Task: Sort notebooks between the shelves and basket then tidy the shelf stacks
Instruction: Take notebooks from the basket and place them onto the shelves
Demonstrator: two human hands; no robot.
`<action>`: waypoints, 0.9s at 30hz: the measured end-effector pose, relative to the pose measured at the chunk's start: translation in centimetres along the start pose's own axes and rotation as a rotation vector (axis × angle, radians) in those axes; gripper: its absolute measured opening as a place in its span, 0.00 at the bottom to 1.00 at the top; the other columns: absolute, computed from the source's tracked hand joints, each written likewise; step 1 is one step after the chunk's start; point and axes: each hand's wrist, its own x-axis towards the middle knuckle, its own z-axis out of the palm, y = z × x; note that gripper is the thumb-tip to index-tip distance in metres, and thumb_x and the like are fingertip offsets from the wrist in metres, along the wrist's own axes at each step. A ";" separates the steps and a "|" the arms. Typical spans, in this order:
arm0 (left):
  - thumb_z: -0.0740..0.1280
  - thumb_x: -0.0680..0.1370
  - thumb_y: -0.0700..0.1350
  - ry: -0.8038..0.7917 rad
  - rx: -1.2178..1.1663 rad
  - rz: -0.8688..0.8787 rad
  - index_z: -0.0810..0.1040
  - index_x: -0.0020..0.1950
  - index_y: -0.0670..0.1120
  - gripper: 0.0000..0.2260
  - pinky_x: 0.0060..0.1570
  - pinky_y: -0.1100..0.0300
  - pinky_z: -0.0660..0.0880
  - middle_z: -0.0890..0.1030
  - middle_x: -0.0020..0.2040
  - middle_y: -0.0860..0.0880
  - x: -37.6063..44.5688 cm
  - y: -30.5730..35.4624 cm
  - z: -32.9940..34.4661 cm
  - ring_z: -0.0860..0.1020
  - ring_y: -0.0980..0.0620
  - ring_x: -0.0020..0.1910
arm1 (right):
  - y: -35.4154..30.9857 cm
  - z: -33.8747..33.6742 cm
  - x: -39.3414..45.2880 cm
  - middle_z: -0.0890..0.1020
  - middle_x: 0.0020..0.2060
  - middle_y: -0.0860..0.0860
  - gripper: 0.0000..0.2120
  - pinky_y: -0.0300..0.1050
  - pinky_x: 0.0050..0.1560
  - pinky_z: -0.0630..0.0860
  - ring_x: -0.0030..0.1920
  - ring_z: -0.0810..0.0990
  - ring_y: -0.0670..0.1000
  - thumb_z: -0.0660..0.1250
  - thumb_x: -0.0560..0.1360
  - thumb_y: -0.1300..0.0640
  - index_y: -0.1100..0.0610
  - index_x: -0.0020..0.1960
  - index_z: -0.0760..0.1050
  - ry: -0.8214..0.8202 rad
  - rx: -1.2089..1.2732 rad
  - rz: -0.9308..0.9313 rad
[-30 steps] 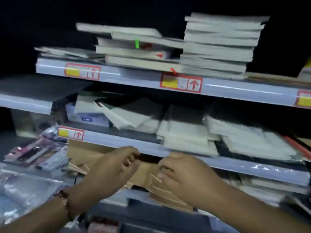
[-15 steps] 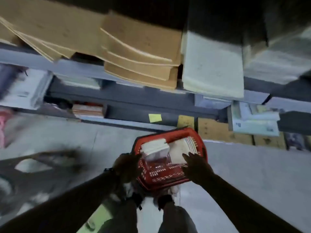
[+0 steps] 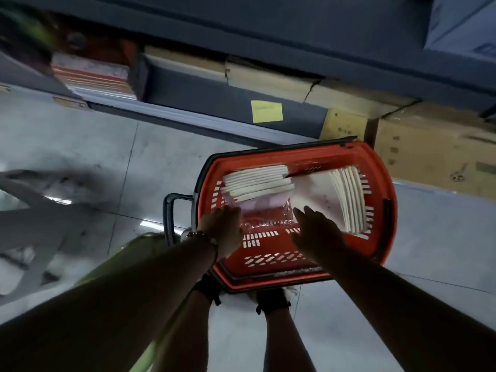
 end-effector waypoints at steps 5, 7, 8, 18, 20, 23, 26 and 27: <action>0.64 0.78 0.44 0.047 0.005 -0.005 0.58 0.76 0.44 0.28 0.54 0.53 0.78 0.67 0.73 0.40 4.9 0.3 4.7 0.74 0.43 0.63 | 0.7 2.6 6.8 0.66 0.75 0.56 0.30 0.52 0.67 0.69 0.71 0.69 0.58 0.64 0.79 0.52 0.55 0.77 0.59 0.104 -0.016 -0.063; 0.64 0.77 0.44 0.121 0.026 -0.034 0.54 0.77 0.44 0.31 0.55 0.52 0.78 0.64 0.73 0.39 5.4 0.2 5.9 0.73 0.42 0.62 | 0.9 3.4 8.7 0.67 0.74 0.55 0.30 0.52 0.65 0.71 0.69 0.71 0.57 0.65 0.78 0.55 0.56 0.76 0.60 0.159 -0.015 -0.073; 0.64 0.77 0.44 0.157 0.060 -0.035 0.54 0.77 0.43 0.30 0.55 0.51 0.78 0.64 0.72 0.39 5.5 0.2 6.4 0.73 0.42 0.62 | 1.0 3.8 9.5 0.68 0.73 0.54 0.30 0.51 0.64 0.71 0.68 0.72 0.56 0.66 0.77 0.56 0.56 0.76 0.61 0.182 -0.014 -0.069; 0.58 0.83 0.41 0.123 0.047 0.122 0.65 0.69 0.45 0.14 0.40 0.61 0.77 0.76 0.52 0.48 5.9 1.3 8.8 0.78 0.52 0.45 | 3.0 7.3 9.8 0.77 0.54 0.58 0.18 0.49 0.47 0.76 0.51 0.78 0.57 0.71 0.74 0.49 0.59 0.58 0.76 0.315 -0.182 -0.099; 0.56 0.84 0.40 0.140 0.104 0.177 0.59 0.74 0.46 0.18 0.34 0.63 0.70 0.74 0.45 0.50 5.9 1.5 9.0 0.74 0.54 0.36 | 3.0 8.0 9.5 0.77 0.53 0.58 0.17 0.46 0.43 0.77 0.48 0.79 0.55 0.72 0.73 0.50 0.58 0.57 0.77 0.323 -0.131 -0.101; 0.56 0.83 0.40 0.084 0.169 0.190 0.58 0.76 0.47 0.21 0.39 0.61 0.69 0.78 0.53 0.46 6.5 1.5 9.7 0.77 0.50 0.44 | 3.3 8.8 9.4 0.76 0.57 0.57 0.16 0.43 0.47 0.77 0.52 0.78 0.53 0.69 0.76 0.53 0.57 0.61 0.74 0.319 -0.072 -0.114; 0.58 0.82 0.39 0.016 0.150 0.117 0.68 0.69 0.45 0.15 0.46 0.61 0.74 0.78 0.56 0.46 6.6 1.5 9.5 0.79 0.49 0.52 | 3.7 8.8 8.9 0.76 0.57 0.55 0.16 0.42 0.47 0.75 0.52 0.77 0.52 0.68 0.76 0.51 0.56 0.61 0.72 0.327 -0.047 -0.126; 0.58 0.82 0.38 0.010 0.116 0.099 0.69 0.69 0.45 0.15 0.49 0.60 0.77 0.79 0.56 0.46 6.4 1.4 9.1 0.80 0.49 0.53 | 3.8 8.8 8.7 0.76 0.56 0.54 0.17 0.41 0.45 0.74 0.52 0.77 0.52 0.69 0.76 0.50 0.56 0.60 0.71 0.331 -0.022 -0.123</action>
